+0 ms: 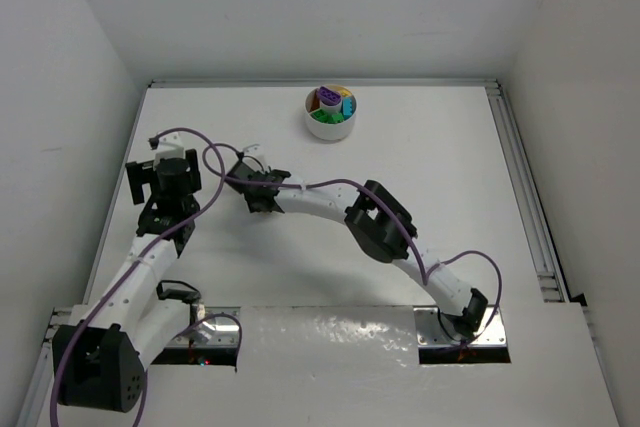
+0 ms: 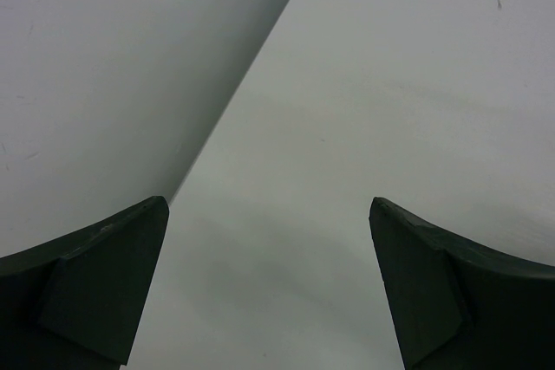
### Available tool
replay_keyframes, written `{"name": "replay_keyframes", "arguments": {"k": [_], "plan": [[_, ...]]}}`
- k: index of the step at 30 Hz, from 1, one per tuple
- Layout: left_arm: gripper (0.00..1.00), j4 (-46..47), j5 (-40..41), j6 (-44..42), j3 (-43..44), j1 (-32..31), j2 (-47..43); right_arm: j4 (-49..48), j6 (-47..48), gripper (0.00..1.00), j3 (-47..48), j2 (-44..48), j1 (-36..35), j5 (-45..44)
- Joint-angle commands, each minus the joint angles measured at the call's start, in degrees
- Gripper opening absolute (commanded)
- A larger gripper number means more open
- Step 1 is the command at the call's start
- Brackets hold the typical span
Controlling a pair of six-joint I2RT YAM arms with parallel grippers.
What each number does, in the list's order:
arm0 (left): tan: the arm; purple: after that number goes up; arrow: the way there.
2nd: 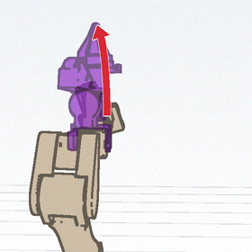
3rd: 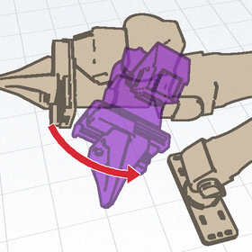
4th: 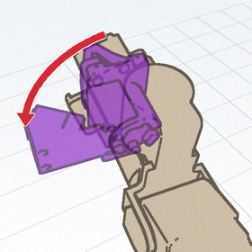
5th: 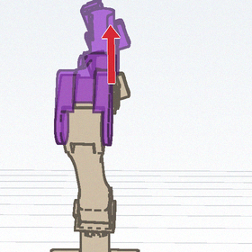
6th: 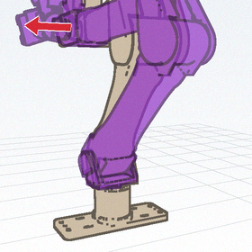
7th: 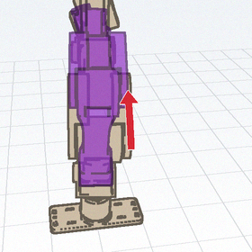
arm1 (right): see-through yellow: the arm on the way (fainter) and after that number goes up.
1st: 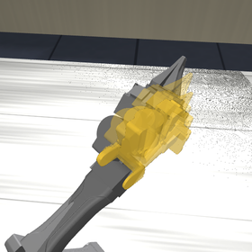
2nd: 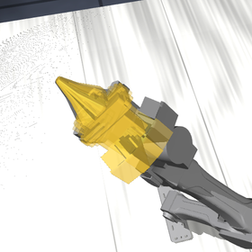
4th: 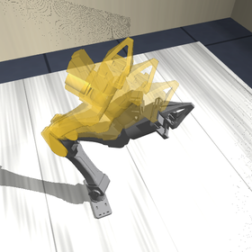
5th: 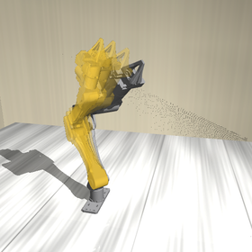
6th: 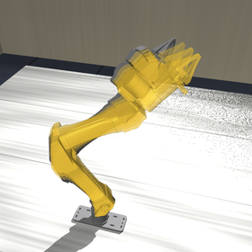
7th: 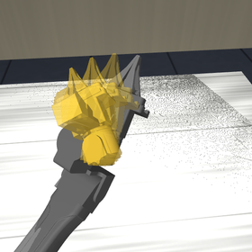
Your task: Sort the legos into containers by color
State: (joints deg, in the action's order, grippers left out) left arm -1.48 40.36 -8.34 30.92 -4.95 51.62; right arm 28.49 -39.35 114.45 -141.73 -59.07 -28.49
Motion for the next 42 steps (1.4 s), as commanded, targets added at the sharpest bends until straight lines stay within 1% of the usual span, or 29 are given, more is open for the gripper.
{"name": "replay_keyframes", "arguments": {"k": [1,2,3,4,5,6,7,9,10,11,12,13,14,15,16,17,19,20,22,23,25,29,31,32,36,38,42], "plan": [[1.00,1.92,0.68,-0.01,0.64,-0.50,-0.64,-2.56,0.06,0.16,-0.63,2.33,0.09,-2.35],[1.00,1.83,0.69,-0.01,0.72,-0.41,-0.64,-2.56,0.50,0.16,-1.24,2.34,0.09,-2.36],[1.00,1.74,0.51,-0.01,0.90,-0.41,-0.55,-3.95,1.64,0.06,-2.29,4.34,0.01,-1.92],[1.00,1.65,0.42,0.08,1.25,-0.41,-0.55,-5.27,2.34,0.02,-5.18,5.75,0.01,-1.57],[1.00,1.56,-0.19,0.08,1.51,-0.41,-0.46,-6.59,2.87,0.00,-6.95,7.50,0.09,-0.79],[1.00,1.56,-0.63,0.08,1.86,-0.41,-0.29,-10.26,4.44,0.00,-9.31,11.87,0.62,0.88],[1.00,1.56,-1.15,0.16,2.56,-0.32,-0.03,-12.12,4.63,0.00,-14.04,14.61,1.14,4.81],[1.00,-0.63,-3.35,-0.01,3.62,-0.15,0.42,-16.35,4.81,0.00,-18.63,20.24,2.98,10.18],[1.00,-0.72,-4.40,-0.19,4.76,-0.06,0.50,-17.41,4.90,0.00,-22.74,26.10,5.43,15.34],[1.00,-0.72,-6.76,-0.45,5.38,0.11,0.77,-18.63,4.99,0.00,-24.44,28.94,6.93,17.31],[1.00,-0.55,-8.35,-0.54,5.99,0.29,0.94,-18.39,5.16,0.00,-25.85,31.58,9.91,18.63],[1.00,-0.37,-10.02,-0.71,7.04,0.81,1.03,-17.86,5.51,0.00,-27.08,35.95,11.59,19.60],[1.00,-0.11,-13.60,-0.71,7.66,1.08,1.47,-16.29,6.12,0.00,-27.26,37.74,13.09,20.92],[1.00,0.07,-15.55,-0.71,8.80,1.34,1.82,-15.49,7.70,0.00,-27.18,39.24,16.23,21.11],[1.00,0.24,-17.23,-0.80,9.42,1.70,2.34,-14.79,8.41,0.00,-26.74,41.51,17.92,21.28],[1.00,0.24,-20.20,-0.98,10.12,1.79,3.83,-14.34,9.46,0.00,-26.57,42.23,21.24,21.72],[1.00,-0.63,-23.37,-1.15,12.40,1.87,7.07,-15.04,10.34,0.00,-25.78,43.29,24.69,22.51],[1.00,-1.07,-24.18,-1.41,13.37,1.87,8.31,-16.52,11.57,0.00,-25.25,43.12,27.66,22.86],[0.99,-2.64,-26.63,-1.59,16.27,1.87,12.60,-18.29,12.72,0.00,-23.23,41.37,30.40,23.39],[0.99,-3.09,-27.26,-1.51,17.32,1.87,13.94,-20.12,13.59,0.00,-22.27,40.23,32.85,23.83],[0.98,-4.67,-28.66,-1.24,20.49,1.79,18.32,-21.10,13.78,0.00,-18.32,37.42,35.32,24.44],[0.96,-6.08,-31.83,-0.72,25.06,1.70,23.87,-26.62,12.64,0.00,-13.48,28.03,40.86,23.48],[0.96,-6.35,-32.01,-0.72,26.65,1.61,26.15,-28.48,12.72,0.00,-11.80,24.94,41.93,23.13],[0.96,-6.35,-32.01,-0.98,27.35,1.61,26.69,-31.19,12.64,0.00,-11.19,21.97,42.54,23.04],[0.95,-6.79,-31.92,-1.50,27.88,1.26,29.06,-31.83,14.74,0.00,-4.09,14.93,42.90,26.20],[0.95,-6.96,-31.83,-1.77,27.88,1.17,30.03,-30.87,14.92,0.00,-2.84,13.85,42.90,26.82],[0.95,-5.91,-31.04,-1.86,27.44,1.08,30.74,-33.05,15.09,0.00,-7.04,15.61,42.90,24.19]]}}
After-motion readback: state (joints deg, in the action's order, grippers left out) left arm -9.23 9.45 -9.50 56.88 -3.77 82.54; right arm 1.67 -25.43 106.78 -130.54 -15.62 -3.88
